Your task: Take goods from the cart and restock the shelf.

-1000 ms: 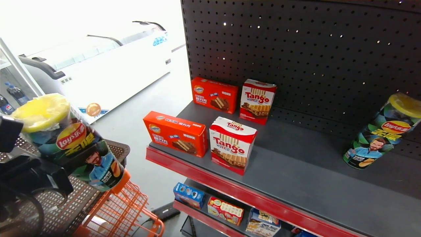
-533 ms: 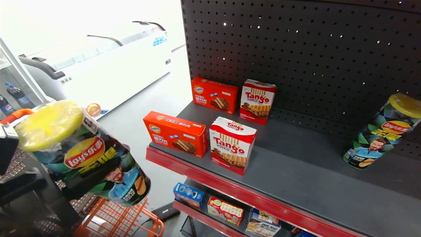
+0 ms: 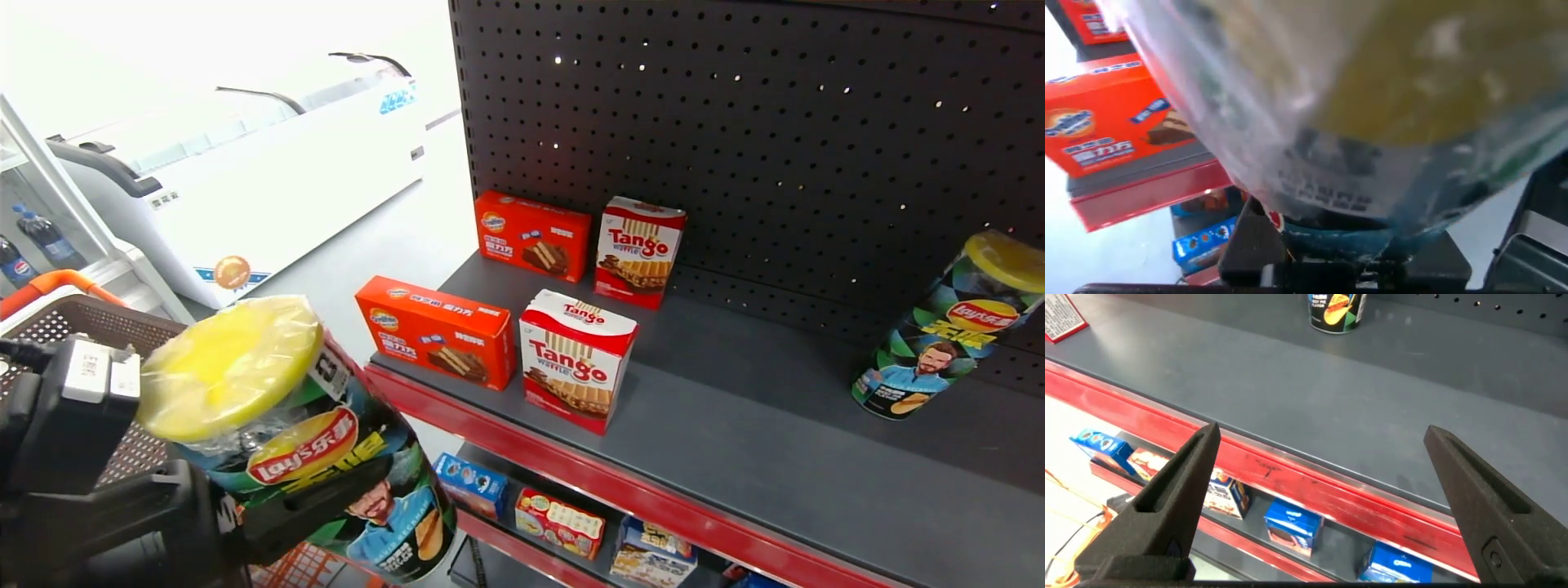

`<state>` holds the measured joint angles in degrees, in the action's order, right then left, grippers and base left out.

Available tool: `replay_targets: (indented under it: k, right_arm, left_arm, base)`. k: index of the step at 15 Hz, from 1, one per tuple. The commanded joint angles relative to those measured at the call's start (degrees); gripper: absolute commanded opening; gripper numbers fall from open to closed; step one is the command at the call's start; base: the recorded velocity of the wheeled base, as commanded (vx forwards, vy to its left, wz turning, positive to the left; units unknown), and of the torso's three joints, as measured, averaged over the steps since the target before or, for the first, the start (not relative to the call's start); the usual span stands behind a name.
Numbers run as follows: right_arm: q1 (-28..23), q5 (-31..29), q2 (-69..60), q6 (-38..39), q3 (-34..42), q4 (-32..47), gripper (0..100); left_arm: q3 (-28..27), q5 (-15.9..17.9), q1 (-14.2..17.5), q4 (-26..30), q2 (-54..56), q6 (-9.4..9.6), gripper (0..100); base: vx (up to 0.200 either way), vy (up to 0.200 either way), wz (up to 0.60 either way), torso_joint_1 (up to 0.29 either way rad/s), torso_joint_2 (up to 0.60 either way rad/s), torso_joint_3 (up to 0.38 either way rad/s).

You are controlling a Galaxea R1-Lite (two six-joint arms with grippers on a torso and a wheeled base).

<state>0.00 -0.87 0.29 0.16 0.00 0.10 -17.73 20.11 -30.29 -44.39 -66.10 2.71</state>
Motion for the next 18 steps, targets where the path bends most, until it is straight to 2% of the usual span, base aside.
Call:
replay_targets:
  k: [1, 3, 4, 5, 9, 14, 18]
  right_arm:
    - [0.0, 0.34, 0.06, -0.16, 0.0, 0.08, 100]
    - [0.0, 0.25, 0.06, -0.07, 0.0, -0.01, 100]
    - [0.0, 0.25, 0.06, 0.02, 0.0, -0.01, 100]
    - [0.0, 0.34, 0.06, -0.07, 0.0, -0.01, 100]
    - [0.0, 0.34, 0.06, -0.07, 0.0, -0.01, 100]
    - [0.0, 0.34, 0.06, -0.07, 0.0, -0.01, 100]
    - [0.0, 0.34, 0.06, -0.07, 0.0, -0.01, 100]
  left_arm:
    - [-0.91, 0.1, -2.75, -0.09, -2.81, -0.07, 0]
    - [-1.7, 0.72, -3.98, -0.17, -4.22, 0.02, 0]
    - [-3.28, 2.3, -5.65, -2.11, -7.73, 0.02, 0]
    - [-4.69, 2.3, -7.06, -2.37, -9.22, 0.02, 0]
    - [-8.82, 4.14, -9.26, -2.55, -13.36, 0.11, 0]
    - [-9.61, 4.49, -13.12, -3.78, -15.73, 0.11, 0]
    - [-9.43, 4.49, -13.39, -3.78, -15.64, 0.11, 0]
  base:
    - [0.0, 0.0, 0.0, 0.0, 0.0, 0.0]
    - [0.0, 0.0, 0.0, 0.0, 0.0, 0.0]
    - [0.0, 0.0, 0.0, 0.0, 0.0, 0.0]
    - [0.0, 0.0, 0.0, 0.0, 0.0, 0.0]
    - [0.0, 0.0, 0.0, 0.0, 0.0, 0.0]
    - [0.0, 0.0, 0.0, 0.0, 0.0, 0.0]
    - [0.0, 0.0, 0.0, 0.0, 0.0, 0.0]
